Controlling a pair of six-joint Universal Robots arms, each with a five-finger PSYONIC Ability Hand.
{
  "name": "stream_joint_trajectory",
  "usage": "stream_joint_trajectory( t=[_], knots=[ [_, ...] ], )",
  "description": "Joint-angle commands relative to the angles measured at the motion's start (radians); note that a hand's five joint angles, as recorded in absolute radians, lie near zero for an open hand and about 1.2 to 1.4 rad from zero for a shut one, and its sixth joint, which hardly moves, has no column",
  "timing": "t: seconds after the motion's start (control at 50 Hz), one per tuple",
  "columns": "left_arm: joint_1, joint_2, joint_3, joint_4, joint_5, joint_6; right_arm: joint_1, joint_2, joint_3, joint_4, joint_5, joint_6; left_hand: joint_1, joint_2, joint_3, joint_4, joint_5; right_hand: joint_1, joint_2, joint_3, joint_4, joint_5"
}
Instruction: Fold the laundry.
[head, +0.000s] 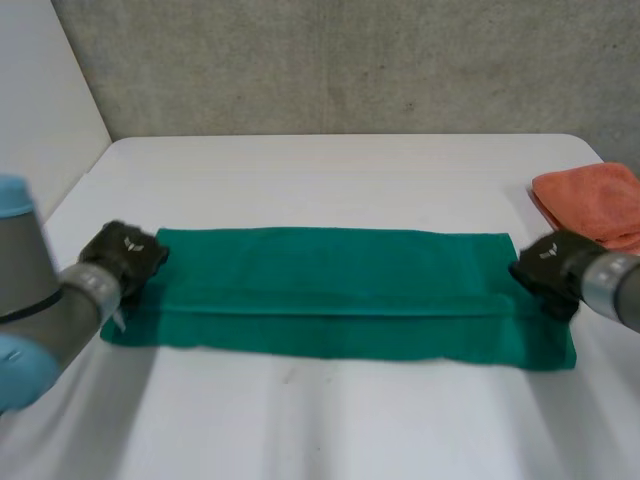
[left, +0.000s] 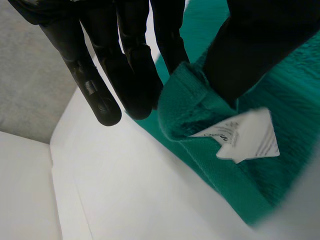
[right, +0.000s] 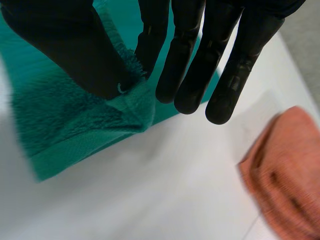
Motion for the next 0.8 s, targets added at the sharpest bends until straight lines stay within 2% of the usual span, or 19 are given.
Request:
stream_joint_trajectory(
  t=[0.02,0.2,0.36,0.38,0.4,0.42,0.52,0.58,0.74,0.8],
  knots=[
    [-0.058,-0.275,0.316,0.039,-0.099,-0.040,0.091,0.195,-0.207,-0.175,0.117,0.029,0.267,0.202,0.205,0.198,0.246,0.420,0.220,0.218,0.209,0.223],
    [-0.085,-0.492,0.574,0.168,-0.160,-0.026,0.132,0.390,-0.425,-0.272,0.169,0.026,0.267,0.202,0.205,0.198,0.246,0.420,0.220,0.218,0.209,0.223],
    [-0.103,-0.588,0.674,0.181,-0.162,-0.026,0.149,0.511,-0.569,-0.275,0.190,0.026,0.267,0.202,0.205,0.198,0.246,0.420,0.220,0.218,0.209,0.223],
    [-0.106,-0.592,0.677,0.182,-0.162,-0.023,0.152,0.519,-0.577,-0.276,0.193,0.027,-0.017,-0.083,-0.080,-0.086,-0.039,0.075,-0.124,-0.127,-0.136,-0.122],
    [-0.109,-0.595,0.679,0.184,-0.161,-0.023,0.160,0.533,-0.593,-0.284,0.204,0.032,-0.386,-0.452,-0.449,-0.455,-0.408,-0.565,-0.764,-0.767,-0.776,-0.762],
    [-0.114,-0.595,0.682,0.191,-0.164,-0.018,0.163,0.538,-0.604,-0.292,0.215,0.037,-0.954,-1.020,-1.017,-1.023,-0.976,-0.802,-1.001,-1.004,-1.013,-0.999],
    [-0.120,-0.581,0.685,0.250,-0.173,-0.017,0.171,0.515,-0.650,-0.365,0.278,0.102,-0.954,-1.020,-1.017,-1.023,-0.976,-0.802,-1.001,-1.004,-1.013,-0.999],
    [-0.131,-0.532,0.666,0.265,-0.185,-0.020,0.163,0.441,-0.646,-0.388,0.290,0.165,-0.954,-1.020,-1.017,-1.023,-0.976,-0.802,-1.001,-1.004,-1.013,-0.999],
    [-0.120,-0.326,0.464,0.259,-0.167,-0.029,0.157,0.217,-0.528,-0.365,0.262,0.302,-0.954,-1.020,-1.017,-1.023,-0.976,-0.802,-1.001,-1.004,-1.013,-0.999],
    [-0.120,-0.271,0.372,0.259,-0.119,-0.027,0.157,0.162,-0.457,-0.310,0.200,0.302,-0.954,-1.020,-1.017,-1.023,-0.976,-0.802,-1.001,-1.004,-1.013,-0.999]
  ],
)
